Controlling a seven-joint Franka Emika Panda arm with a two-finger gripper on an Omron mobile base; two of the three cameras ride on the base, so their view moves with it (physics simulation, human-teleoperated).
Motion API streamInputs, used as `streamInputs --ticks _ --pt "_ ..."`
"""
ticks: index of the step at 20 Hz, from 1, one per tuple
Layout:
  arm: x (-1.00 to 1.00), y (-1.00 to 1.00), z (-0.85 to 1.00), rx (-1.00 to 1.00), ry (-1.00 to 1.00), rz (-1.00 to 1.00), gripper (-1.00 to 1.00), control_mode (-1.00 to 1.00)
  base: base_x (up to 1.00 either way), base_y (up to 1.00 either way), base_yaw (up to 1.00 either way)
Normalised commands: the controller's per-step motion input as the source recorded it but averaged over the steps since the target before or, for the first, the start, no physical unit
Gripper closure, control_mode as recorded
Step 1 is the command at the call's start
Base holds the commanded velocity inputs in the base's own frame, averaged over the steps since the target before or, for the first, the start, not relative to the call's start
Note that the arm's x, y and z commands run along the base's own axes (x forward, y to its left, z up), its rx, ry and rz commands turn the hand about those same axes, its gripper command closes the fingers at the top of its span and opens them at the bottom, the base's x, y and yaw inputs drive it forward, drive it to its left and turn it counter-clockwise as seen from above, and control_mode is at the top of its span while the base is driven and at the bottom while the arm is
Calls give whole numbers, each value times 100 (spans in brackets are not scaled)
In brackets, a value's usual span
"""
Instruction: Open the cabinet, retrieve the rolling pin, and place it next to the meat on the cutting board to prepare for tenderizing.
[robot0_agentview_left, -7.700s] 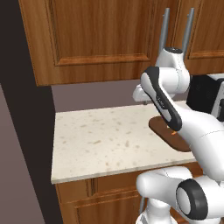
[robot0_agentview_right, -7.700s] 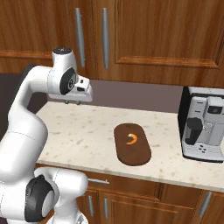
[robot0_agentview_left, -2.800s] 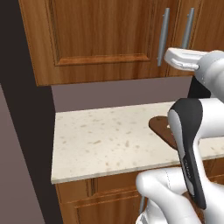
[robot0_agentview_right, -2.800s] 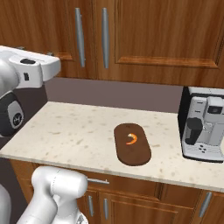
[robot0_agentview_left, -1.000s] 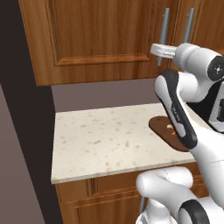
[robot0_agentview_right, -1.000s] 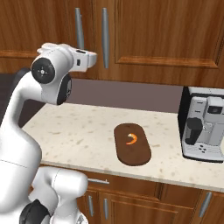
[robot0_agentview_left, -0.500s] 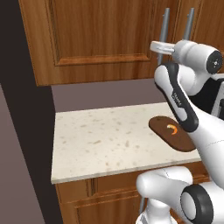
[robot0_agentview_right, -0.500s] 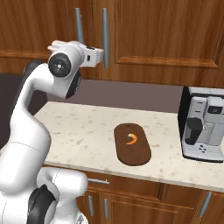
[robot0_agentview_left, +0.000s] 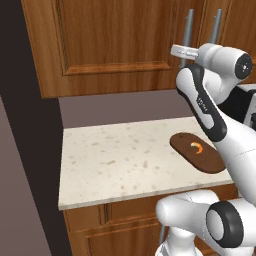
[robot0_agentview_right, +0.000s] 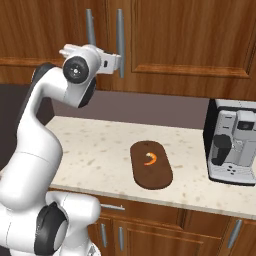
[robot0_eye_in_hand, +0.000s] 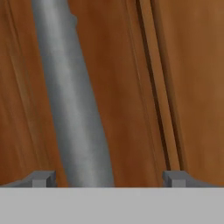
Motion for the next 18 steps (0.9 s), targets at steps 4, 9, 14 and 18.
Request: streamInputs --ticks 4,9,14,18 --pt "41 0 0 0 1 2 -100 -100 0 0 0" --pt "27 8 13 -1 0 3 -100 -100 0 0 0" --pt "3 2 27 -3 0 1 -100 -100 0 0 0" --pt "5 0 30 -2 0 0 -100 -100 0 0 0"
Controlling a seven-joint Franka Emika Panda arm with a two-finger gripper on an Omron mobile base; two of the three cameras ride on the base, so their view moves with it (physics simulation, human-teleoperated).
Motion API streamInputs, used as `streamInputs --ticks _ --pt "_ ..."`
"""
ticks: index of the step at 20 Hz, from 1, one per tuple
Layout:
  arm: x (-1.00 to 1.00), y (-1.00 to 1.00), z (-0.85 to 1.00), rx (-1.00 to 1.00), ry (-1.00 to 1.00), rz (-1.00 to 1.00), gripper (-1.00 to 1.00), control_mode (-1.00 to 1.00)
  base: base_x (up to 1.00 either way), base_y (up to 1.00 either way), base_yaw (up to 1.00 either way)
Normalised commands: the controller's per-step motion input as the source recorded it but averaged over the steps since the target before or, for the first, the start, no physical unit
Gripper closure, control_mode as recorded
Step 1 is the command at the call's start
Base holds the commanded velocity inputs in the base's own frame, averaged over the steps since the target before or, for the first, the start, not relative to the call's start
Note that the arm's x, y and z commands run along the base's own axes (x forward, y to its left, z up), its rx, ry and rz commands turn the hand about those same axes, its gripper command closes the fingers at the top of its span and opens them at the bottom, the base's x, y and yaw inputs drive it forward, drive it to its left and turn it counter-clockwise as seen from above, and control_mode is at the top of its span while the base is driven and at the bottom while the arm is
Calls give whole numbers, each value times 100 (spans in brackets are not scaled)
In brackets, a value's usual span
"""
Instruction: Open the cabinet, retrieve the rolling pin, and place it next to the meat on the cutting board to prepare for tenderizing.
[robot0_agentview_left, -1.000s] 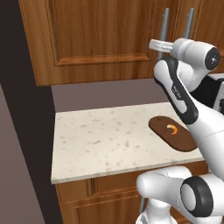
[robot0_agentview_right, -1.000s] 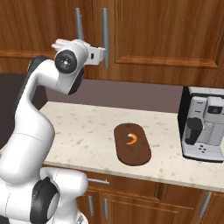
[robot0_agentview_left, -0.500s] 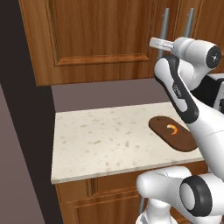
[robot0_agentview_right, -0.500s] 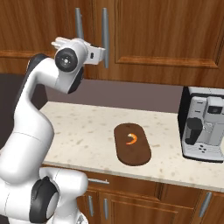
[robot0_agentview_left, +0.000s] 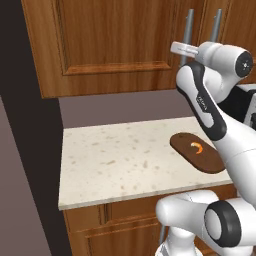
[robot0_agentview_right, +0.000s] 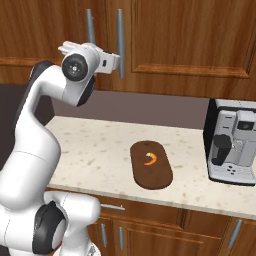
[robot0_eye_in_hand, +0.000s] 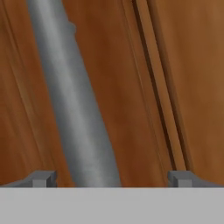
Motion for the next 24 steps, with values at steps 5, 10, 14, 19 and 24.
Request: streamInputs --ticks 5,10,14,19,24 --pt "12 0 31 -2 0 0 -100 -100 0 0 0" --pt "23 1 2 -1 13 0 -100 -100 0 0 0" --pt "20 -4 2 -9 18 0 -100 -100 0 0 0" --pt "1 0 17 -22 9 0 -100 -100 0 0 0" --pt "0 0 37 -22 3 0 -100 -100 0 0 0"
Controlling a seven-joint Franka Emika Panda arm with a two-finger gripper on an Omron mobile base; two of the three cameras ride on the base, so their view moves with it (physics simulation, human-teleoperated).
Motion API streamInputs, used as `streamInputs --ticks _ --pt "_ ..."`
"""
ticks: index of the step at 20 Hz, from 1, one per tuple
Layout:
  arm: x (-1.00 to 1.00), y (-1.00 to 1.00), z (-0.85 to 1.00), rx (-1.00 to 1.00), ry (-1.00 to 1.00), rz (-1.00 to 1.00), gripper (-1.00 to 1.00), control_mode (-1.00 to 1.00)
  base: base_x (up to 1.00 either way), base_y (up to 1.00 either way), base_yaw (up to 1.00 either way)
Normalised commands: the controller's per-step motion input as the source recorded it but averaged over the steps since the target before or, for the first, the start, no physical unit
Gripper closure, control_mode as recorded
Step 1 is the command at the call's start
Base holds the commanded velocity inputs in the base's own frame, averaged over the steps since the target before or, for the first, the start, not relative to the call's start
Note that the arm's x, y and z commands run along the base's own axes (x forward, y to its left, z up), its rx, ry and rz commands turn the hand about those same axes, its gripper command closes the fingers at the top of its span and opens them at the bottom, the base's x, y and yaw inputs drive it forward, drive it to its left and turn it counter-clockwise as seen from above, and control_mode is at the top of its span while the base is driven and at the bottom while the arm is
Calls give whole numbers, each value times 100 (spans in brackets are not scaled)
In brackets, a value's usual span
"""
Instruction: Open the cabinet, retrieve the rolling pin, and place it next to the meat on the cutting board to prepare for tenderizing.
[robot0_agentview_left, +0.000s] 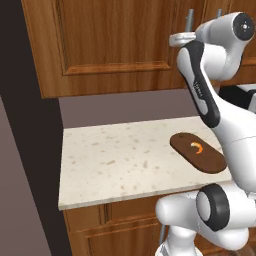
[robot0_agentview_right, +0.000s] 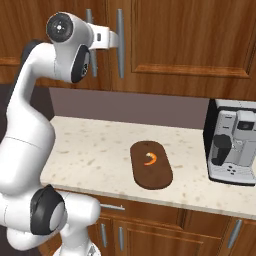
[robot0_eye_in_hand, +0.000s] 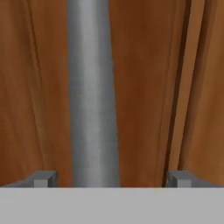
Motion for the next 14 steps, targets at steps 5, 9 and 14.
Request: streamInputs --ticks 5,9,14 --pt "7 4 28 -17 3 -1 -100 -100 0 0 0" --pt "28 4 4 -15 7 -1 100 -100 0 0 0" --pt "49 3 0 -6 4 0 100 -100 0 0 0"
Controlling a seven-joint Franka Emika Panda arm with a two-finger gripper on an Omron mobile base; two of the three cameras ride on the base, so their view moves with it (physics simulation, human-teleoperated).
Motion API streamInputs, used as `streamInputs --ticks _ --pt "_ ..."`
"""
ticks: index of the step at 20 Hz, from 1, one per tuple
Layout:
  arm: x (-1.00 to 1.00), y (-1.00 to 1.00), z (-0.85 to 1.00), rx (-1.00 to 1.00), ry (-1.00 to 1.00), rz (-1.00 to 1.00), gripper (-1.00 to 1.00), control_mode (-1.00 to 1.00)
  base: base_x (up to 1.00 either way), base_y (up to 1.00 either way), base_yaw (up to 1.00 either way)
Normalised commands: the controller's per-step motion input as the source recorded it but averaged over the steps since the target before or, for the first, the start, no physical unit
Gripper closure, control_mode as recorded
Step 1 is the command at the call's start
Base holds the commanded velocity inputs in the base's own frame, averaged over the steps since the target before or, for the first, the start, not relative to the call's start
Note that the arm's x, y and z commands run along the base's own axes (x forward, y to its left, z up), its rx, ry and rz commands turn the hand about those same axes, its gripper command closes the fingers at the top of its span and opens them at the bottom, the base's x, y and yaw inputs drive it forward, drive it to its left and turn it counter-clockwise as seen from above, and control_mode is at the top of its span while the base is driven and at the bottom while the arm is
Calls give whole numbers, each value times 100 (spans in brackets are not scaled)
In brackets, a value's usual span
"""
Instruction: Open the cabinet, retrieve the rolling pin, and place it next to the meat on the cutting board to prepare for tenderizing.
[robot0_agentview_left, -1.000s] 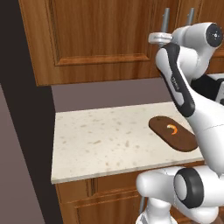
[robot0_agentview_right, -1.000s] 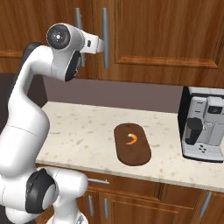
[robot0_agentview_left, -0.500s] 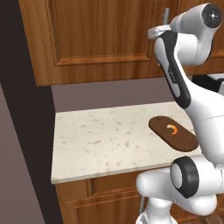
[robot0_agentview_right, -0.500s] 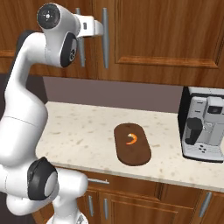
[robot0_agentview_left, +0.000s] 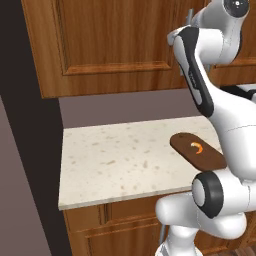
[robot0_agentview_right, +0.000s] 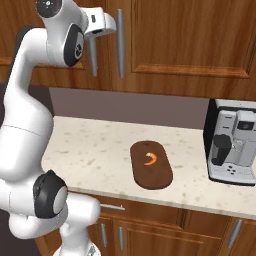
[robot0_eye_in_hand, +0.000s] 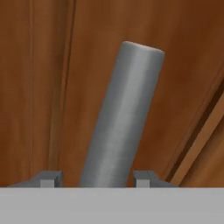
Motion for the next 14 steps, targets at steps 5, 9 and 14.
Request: streamInputs --ticks 5,9,14 --pt "60 4 -2 -1 2 0 100 -100 0 0 0" --pt "53 2 -1 0 1 0 100 -100 0 0 0" --pt "14 6 -1 0 2 0 100 -100 0 0 0"
